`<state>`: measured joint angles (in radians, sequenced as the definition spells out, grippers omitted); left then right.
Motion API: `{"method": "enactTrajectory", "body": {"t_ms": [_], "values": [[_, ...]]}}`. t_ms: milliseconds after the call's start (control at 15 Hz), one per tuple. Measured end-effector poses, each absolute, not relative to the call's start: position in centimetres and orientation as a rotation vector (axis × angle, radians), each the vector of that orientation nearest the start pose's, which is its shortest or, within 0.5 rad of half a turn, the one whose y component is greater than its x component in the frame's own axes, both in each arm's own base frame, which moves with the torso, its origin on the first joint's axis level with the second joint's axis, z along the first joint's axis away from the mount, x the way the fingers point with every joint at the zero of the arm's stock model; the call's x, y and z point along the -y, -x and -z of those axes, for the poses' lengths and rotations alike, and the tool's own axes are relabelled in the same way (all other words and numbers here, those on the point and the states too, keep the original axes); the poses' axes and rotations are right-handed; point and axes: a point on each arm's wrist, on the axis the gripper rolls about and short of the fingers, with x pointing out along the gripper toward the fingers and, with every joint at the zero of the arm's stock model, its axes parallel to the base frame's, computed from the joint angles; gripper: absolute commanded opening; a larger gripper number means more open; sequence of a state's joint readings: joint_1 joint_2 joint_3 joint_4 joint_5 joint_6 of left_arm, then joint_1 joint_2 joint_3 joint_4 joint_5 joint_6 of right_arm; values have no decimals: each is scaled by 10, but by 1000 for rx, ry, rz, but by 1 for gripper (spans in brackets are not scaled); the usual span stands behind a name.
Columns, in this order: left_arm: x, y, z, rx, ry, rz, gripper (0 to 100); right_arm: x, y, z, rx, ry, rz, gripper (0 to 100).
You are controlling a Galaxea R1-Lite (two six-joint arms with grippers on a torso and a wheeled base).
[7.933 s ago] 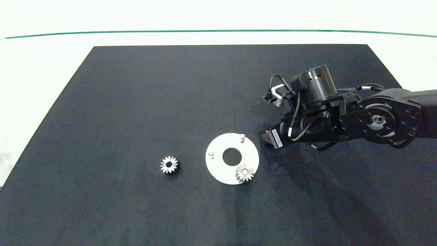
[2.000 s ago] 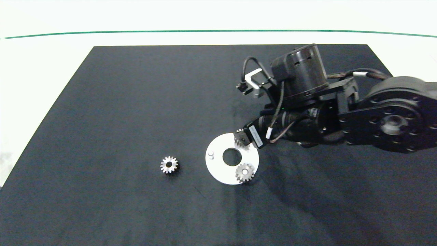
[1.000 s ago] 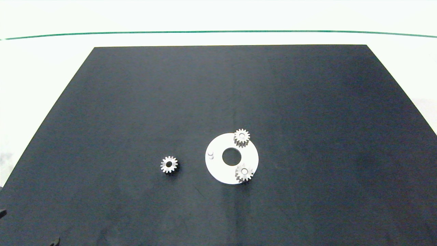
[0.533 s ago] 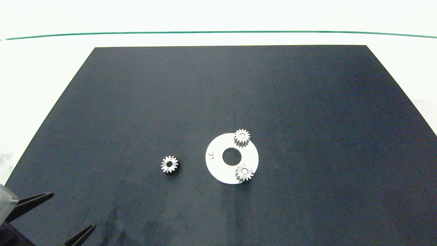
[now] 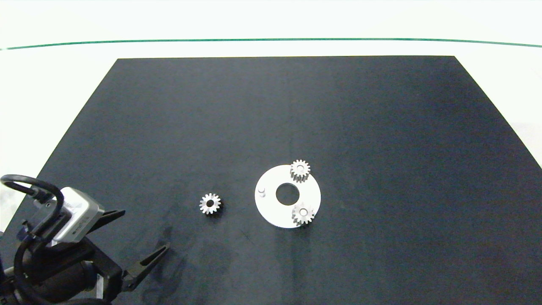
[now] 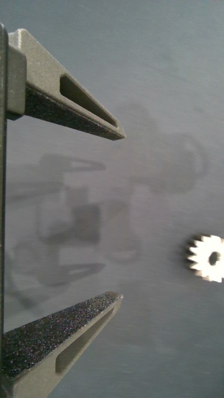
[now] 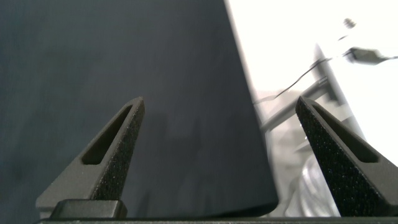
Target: Install three planetary gears onto the carrier pins
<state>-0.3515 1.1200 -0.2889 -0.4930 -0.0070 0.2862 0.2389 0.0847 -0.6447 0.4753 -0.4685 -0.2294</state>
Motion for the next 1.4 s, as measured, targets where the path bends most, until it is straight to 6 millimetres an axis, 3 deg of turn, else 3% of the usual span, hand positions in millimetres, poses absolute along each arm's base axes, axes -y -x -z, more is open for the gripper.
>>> {"method": "enactTrajectory", "body": {"t_ms": [200, 400, 1000, 1400], "values": [[57, -137, -153, -308, -355, 426, 100, 33, 70, -163, -25, 188, 156, 100], [61, -142, -152, -323, -366, 412, 100, 36, 64, -148, -49, 168, 96, 100], [80, -158, -155, -334, -378, 451, 100, 43, 49, -137, -93, 90, -82, 100], [91, -166, -155, -344, -388, 487, 100, 36, 35, -134, -205, 99, -108, 100]]}}
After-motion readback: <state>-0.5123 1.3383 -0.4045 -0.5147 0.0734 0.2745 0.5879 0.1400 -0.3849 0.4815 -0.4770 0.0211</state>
